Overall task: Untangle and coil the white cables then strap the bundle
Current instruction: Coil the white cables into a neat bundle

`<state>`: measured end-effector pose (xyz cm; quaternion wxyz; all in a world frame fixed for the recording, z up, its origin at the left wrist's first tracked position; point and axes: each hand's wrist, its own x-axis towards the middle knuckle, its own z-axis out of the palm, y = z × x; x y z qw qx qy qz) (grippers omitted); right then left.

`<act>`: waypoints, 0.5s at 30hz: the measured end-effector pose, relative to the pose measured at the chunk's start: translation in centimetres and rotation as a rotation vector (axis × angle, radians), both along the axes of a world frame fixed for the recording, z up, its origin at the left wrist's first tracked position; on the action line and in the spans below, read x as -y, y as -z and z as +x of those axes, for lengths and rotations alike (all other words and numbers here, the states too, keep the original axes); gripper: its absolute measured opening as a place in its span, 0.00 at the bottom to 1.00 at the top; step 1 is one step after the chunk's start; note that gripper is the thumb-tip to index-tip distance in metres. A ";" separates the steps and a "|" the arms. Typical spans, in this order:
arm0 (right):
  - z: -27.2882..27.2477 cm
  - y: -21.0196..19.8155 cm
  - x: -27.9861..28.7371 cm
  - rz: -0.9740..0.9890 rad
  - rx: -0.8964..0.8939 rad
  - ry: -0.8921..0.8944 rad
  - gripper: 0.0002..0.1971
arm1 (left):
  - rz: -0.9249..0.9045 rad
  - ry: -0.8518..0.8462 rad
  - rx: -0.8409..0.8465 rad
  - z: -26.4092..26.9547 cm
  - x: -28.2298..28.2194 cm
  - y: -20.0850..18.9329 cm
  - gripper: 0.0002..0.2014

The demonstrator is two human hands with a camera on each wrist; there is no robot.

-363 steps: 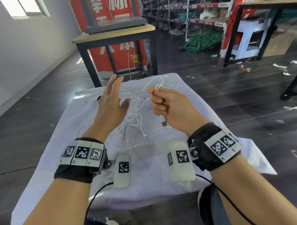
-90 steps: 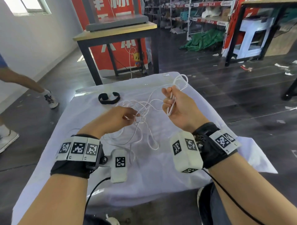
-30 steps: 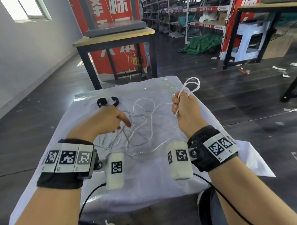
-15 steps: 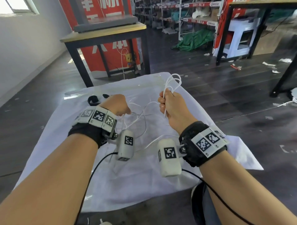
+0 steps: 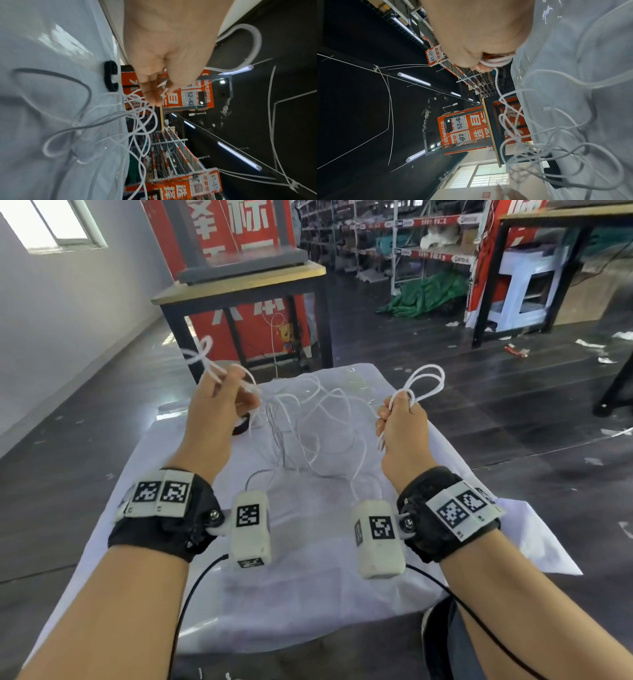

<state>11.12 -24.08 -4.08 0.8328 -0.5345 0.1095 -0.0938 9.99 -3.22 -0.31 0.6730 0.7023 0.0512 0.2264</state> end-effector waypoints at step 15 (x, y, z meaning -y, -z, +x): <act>-0.2 0.2 -1.2 -0.084 -0.029 -0.090 0.16 | 0.999 -0.194 -0.796 -1.5 -4.8 4.1 0.16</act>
